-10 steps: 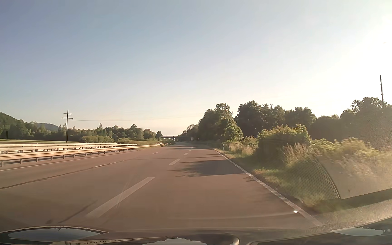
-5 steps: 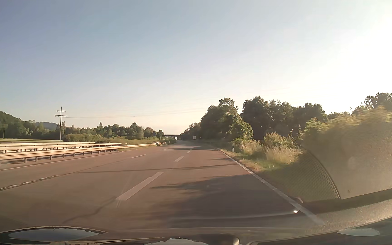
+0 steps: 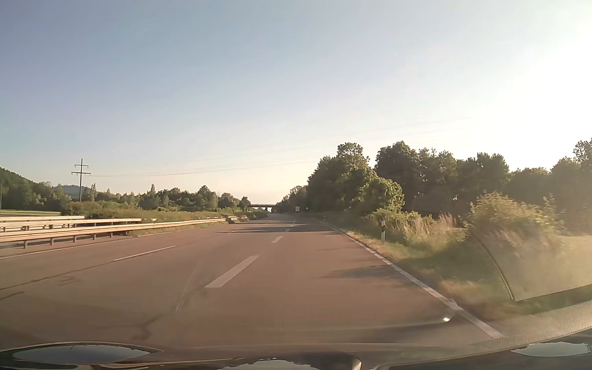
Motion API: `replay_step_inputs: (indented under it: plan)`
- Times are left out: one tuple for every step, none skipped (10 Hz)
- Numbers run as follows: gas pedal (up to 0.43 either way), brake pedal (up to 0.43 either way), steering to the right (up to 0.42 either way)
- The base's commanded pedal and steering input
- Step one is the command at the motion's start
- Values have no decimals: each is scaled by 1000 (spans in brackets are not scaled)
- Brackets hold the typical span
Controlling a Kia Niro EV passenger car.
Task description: Follow the waypoints while adhering to traffic rules and regulations
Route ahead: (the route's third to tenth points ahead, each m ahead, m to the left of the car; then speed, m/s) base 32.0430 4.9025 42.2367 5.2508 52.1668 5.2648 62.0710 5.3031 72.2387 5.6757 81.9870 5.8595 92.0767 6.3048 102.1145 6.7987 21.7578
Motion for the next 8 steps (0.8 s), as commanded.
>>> replay_step_inputs:
  plan:
    - [370,0,-8]
    - [370,0,-8]
    - [370,0,-8]
    - [370,0,-8]
    - [370,0,-8]
    - [370,0,-8]
    - [370,0,-8]
    - [370,0,-9]
